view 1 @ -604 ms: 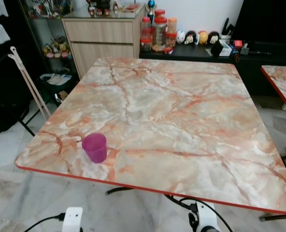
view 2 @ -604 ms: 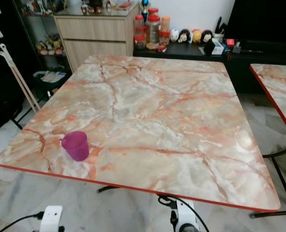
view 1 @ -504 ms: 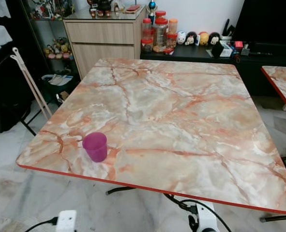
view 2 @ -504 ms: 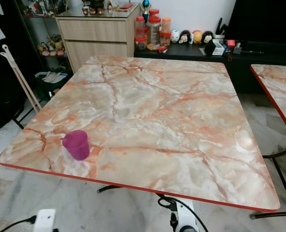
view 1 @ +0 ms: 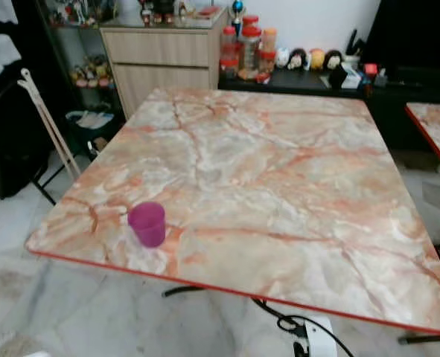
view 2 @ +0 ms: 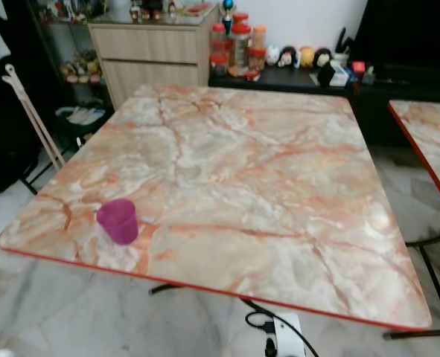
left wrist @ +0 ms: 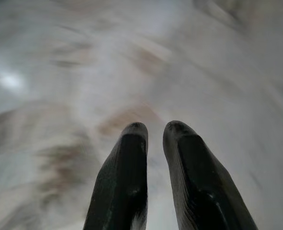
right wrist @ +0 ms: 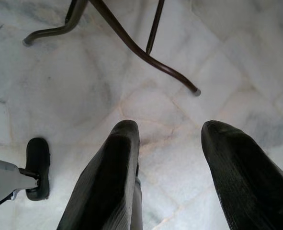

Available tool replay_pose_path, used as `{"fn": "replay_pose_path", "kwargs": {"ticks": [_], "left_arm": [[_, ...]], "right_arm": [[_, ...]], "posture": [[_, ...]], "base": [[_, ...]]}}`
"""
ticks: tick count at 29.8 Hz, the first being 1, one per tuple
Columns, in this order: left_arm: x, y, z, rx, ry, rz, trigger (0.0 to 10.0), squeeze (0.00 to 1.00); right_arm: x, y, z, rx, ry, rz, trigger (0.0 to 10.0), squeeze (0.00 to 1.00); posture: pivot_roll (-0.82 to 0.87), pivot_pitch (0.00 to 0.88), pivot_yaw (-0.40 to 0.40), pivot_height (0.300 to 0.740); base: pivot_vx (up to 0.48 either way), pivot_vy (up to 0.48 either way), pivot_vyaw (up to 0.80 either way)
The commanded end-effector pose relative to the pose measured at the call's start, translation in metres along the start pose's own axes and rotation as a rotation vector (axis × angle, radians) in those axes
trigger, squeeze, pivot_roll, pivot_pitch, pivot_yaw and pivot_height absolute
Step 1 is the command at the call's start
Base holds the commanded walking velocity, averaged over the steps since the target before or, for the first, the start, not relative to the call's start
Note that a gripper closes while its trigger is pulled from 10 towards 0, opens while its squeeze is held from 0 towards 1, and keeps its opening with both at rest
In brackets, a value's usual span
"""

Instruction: Setting the table

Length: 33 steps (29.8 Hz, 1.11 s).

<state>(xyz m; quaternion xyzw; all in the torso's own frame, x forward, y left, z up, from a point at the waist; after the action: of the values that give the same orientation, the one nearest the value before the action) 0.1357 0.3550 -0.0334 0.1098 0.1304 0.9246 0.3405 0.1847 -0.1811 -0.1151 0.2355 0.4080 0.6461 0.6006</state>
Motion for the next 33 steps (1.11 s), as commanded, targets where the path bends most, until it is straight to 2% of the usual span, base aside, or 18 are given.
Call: {"fn": "replay_pose_path", "kwargs": {"ticks": [1, 2, 4, 5, 6, 7, 8, 11, 12, 13, 14, 17, 20, 24, 25, 26, 27, 33], "left_arm": [[0.006, -0.012, 0.03, -0.108, 0.058, 0.08, 10.0, 0.0], [0.006, -0.012, 0.03, -0.108, 0.058, 0.08, 10.0, 0.0], [0.0, -0.026, 0.074, -0.256, 0.08, 0.095, 10.0, 0.0], [0.0, -0.026, 0.074, -0.256, 0.08, 0.095, 10.0, 0.0], [-0.02, -0.034, 0.118, -0.404, 0.076, 0.024, 10.0, 0.0], [-0.029, -0.035, 0.134, -0.455, 0.072, -0.009, 10.0, 0.0], [-0.029, -0.035, 0.134, -0.455, 0.072, -0.009, 10.0, 0.0], [-0.065, -0.034, 0.185, -0.599, 0.072, -0.133, 10.0, 0.0], [-0.065, -0.034, 0.185, -0.599, 0.072, -0.133, 10.0, 0.0], [-0.079, -0.031, 0.203, -0.639, 0.086, -0.179, 10.0, 0.0], [-0.079, -0.031, 0.203, -0.639, 0.086, -0.179, 10.0, 0.0], [-0.116, -0.021, 0.232, -0.655, 0.148, -0.354, 10.0, 0.0], [-0.148, -0.014, 0.235, -0.55, 0.182, -0.555, 10.0, 0.0], [-0.165, -0.003, 0.24, -0.477, 0.2, -0.713, 10.0, 0.0], [-0.168, -0.001, 0.243, -0.459, 0.208, -0.753, 10.0, 0.22], [-0.17, 0.002, 0.245, -0.445, 0.214, -0.782, 10.0, 0.22], [-0.172, 0.005, 0.249, -0.433, 0.218, -0.817, 10.0, 1.0], [-0.177, 0.011, 0.253, -0.391, 0.199, -0.887, 10.0, 1.0]], "right_arm": [[0.002, -0.001, 0.004, -0.006, 0.008, 0.009, 10.0, 0.0], [0.002, -0.001, 0.004, -0.006, 0.008, 0.009, 10.0, 0.0], [0.002, -0.002, 0.008, -0.012, 0.013, 0.011, 10.0, 0.0], [0.002, -0.002, 0.008, -0.012, 0.013, 0.011, 10.0, 0.0], [0.001, -0.002, 0.011, -0.018, 0.01, 0.007, 10.0, 0.0], [0.001, -0.003, 0.012, -0.019, 0.008, 0.004, 10.0, 0.0], [0.001, -0.003, 0.012, -0.019, 0.008, 0.004, 10.0, 0.0], [-0.003, -0.002, 0.011, -0.016, -0.009, -0.011, 10.0, 0.0], [-0.003, -0.002, 0.011, -0.016, -0.009, -0.011, 10.0, 0.0], [-0.003, -0.002, 0.009, -0.012, -0.008, -0.013, 10.0, 0.0], [-0.003, -0.002, 0.009, -0.012, -0.008, -0.013, 10.0, 0.0], [-0.004, -0.001, 0.005, -0.001, -0.018, -0.021, 10.0, 0.0], [-0.004, -0.001, 0.003, 0.003, -0.026, -0.025, 10.0, 0.0], [-0.005, -0.001, 0.002, 0.005, -0.03, -0.028, 10.0, 0.0], [-0.005, -0.001, 0.002, 0.005, -0.03, -0.028, 10.0, 0.0], [-0.004, -0.001, 0.002, 0.006, -0.029, -0.028, 10.0, 0.0], [-0.004, -0.001, 0.002, 0.006, -0.028, -0.027, 10.0, 0.0], [-0.004, -0.001, 0.002, 0.006, -0.027, -0.026, 10.0, 0.0]], "posture": [[0.16, 0.0, -0.03, 0.728], [0.16, 0.0, -0.03, 0.728], [0.15, 0.0, -0.028, 0.728], [0.15, 0.0, -0.028, 0.728], [0.14, 0.0, -0.021, 0.728], [0.14, 0.0, -0.021, 0.728], [0.14, 0.0, -0.021, 0.728], [0.12, 0.0, -0.006, 0.728], [0.12, 0.0, -0.006, 0.728], [0.12, 0.0, -0.003, 0.728], [0.12, 0.0, -0.003, 0.728], [0.11, 0.0, 0.006, 0.728], [0.11, 0.0, 0.011, 0.728], [0.1, 0.0, 0.012, 0.728], [0.11, 0.0, 0.01, 0.728], [0.11, 0.0, 0.01, 0.728], [0.11, 0.0, 0.008, 0.728], [0.12, 0.0, 0.006, 0.728]], "base": [[0.0, 0.0, 0.0], [0.0, 0.0, 0.0], [0.0, 0.0, 0.0], [0.0, 0.0, 0.0], [0.0, 0.0, 0.0], [0.0, 0.0, 0.0], [0.0, 0.0, 0.0], [0.0, 0.0, 0.0], [0.0, 0.0, 0.0], [0.0, 0.0, 0.0], [0.0, 0.0, 0.0], [0.0, 0.0, 0.0], [0.0, 0.0, 0.0], [0.0, 0.0, 0.0], [0.0, 0.0, 0.0], [0.0, 0.0, 0.0], [0.0, 0.0, 0.0], [0.0, 0.0, 0.0]]}}
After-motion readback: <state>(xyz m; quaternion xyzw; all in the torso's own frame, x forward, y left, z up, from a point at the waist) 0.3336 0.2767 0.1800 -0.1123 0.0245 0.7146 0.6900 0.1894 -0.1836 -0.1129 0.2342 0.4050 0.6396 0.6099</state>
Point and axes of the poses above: a point about 5 cm out from each wrist's last joint towards the gripper, its own y axis pointing back from the gripper into the wrist, its own z axis along the axis of the wrist's last joint, x = y × z, the point moved 3 cm from there along -y, pointing out of the wrist towards the gripper, and after that the axes turned 11 degrees about y, right-handed, at the moved point
